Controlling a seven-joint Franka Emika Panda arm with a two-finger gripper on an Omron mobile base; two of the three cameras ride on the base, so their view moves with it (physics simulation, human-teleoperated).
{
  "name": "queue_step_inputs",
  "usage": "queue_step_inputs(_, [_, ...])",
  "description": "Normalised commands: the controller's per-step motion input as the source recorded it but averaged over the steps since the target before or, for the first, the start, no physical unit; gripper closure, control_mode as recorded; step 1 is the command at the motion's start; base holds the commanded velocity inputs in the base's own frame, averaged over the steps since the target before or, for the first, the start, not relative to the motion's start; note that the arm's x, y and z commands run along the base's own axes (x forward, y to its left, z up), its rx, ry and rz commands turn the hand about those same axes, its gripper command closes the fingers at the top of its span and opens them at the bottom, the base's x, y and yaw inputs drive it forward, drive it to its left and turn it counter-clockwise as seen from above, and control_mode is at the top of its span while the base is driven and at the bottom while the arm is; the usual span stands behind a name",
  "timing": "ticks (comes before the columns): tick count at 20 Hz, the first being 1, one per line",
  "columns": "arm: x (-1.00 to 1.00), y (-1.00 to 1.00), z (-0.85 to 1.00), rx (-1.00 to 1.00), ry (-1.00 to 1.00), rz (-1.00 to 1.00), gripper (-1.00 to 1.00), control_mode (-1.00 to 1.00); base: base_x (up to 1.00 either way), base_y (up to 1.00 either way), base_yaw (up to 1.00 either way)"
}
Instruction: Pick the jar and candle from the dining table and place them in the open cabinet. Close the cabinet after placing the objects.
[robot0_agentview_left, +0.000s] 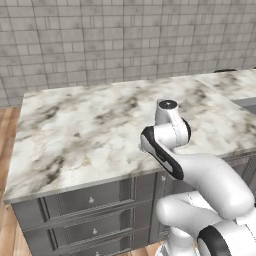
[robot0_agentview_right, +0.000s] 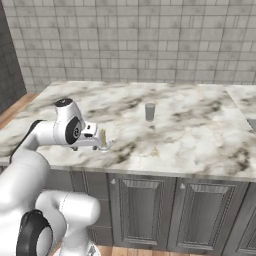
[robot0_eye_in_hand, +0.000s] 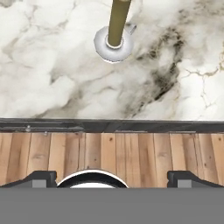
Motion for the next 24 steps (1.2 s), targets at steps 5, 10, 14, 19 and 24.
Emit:
queue_step_inputs(5, [0.23, -0.04, -0.09, 0.01, -0.02, 0.00, -1.00, -1.00, 0.00, 0.00, 0.00])
queue_step_inputs(10, [0.20, -0.05, -0.07, 0.00, -0.05, 0.00, -1.00, -1.00, 0.00, 0.00, 0.00])
queue_step_inputs(14, [0.13, -0.01, -0.09, 0.00, -0.07, 0.00, -1.00, -1.00, 0.00, 0.00, 0.00])
queue_step_inputs(19, [0.06, 0.00, -0.13, 0.00, -0.07, 0.00, -1.00, -1.00, 0.00, 0.00, 0.00])
queue_step_inputs(24, [0.09, 0.00, -0.13, 0.02, -0.06, 0.00, -1.00, -1.00, 0.00, 0.00, 0.00])
